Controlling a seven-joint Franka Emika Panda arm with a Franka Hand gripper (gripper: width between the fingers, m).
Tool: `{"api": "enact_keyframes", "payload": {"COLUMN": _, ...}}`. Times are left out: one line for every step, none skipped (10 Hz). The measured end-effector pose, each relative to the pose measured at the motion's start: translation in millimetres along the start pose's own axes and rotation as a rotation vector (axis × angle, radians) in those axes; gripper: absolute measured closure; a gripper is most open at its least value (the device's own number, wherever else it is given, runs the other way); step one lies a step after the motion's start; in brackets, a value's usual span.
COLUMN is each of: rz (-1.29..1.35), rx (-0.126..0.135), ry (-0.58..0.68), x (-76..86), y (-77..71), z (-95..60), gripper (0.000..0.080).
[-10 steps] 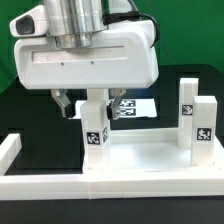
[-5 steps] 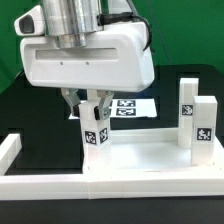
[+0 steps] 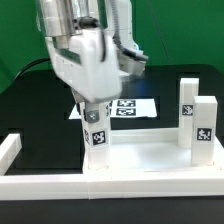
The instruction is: Assemble desk
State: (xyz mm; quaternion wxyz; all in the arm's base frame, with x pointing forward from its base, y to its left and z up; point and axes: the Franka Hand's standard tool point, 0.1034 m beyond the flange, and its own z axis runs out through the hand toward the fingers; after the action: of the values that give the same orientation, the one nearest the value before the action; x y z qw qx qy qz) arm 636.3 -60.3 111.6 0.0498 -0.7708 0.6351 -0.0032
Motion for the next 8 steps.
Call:
{"api": "enact_keyframes", "payload": {"rz": 0.162, "rx": 0.006, "ry": -0.019, "x": -0.2, "y": 0.8, "z": 0.3, "gripper": 0.0512}}
{"api": "enact_keyframes", "payload": {"rz": 0.283, "rx": 0.010, "ry": -0.033, "x": -1.4, "y": 0.5, "z": 0.6, "gripper": 0.0511}}
{"api": "enact_keyframes", "payload": {"rz": 0.379, "rx": 0.021, "ry": -0.045, "x": -2.1, "y": 1.5, "z": 0.8, "gripper": 0.0511}}
{"api": "enact_keyframes", "payload": {"rz": 0.482, "rx": 0.025, "ry": -0.049, "x": -3.1, "y": 1.4, "z": 0.7, "gripper": 0.0511}}
{"api": "enact_keyframes", "payload": {"rz": 0.556, "rx": 0.024, "ry": -0.049, "x": -4.8, "y": 0.7, "z": 0.5, "gripper": 0.0511}}
{"api": "enact_keyframes", "payload": {"rz": 0.622, "rx": 0.021, "ry": -0.043, "x": -6.7, "y": 0.1, "z": 0.2, "gripper": 0.0511}}
{"api": "enact_keyframes", "payload": {"rz": 0.645, "rx": 0.020, "ry": -0.037, "x": -7.1, "y": -0.2, "z": -0.1, "gripper": 0.0511}}
{"api": "enact_keyframes", "payload": {"rz": 0.621, "rx": 0.021, "ry": -0.038, "x": -6.7, "y": 0.1, "z": 0.0, "gripper": 0.0510}}
